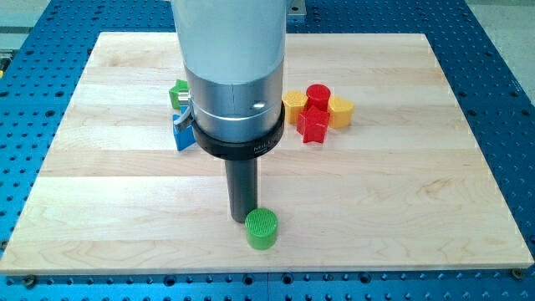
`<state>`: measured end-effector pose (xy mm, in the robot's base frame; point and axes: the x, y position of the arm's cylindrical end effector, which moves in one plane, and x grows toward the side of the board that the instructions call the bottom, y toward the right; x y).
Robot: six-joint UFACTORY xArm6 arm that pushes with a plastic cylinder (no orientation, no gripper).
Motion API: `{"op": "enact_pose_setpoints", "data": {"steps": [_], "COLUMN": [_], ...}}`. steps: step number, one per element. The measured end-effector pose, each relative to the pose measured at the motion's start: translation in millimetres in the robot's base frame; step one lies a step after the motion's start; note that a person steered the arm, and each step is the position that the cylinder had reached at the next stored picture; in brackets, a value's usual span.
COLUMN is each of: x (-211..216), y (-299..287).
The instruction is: Push the blue triangle into the blue cube
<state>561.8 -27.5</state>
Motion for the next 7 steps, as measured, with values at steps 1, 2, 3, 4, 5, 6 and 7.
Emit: {"op": "enact_pose_setpoints", "data": {"steps": [1, 2, 3, 4, 5, 6, 7], "x": [3, -28, -60, -65, -93, -115, -127], "y": [-6, -65, -111, -109, -96, -77, -65]}}
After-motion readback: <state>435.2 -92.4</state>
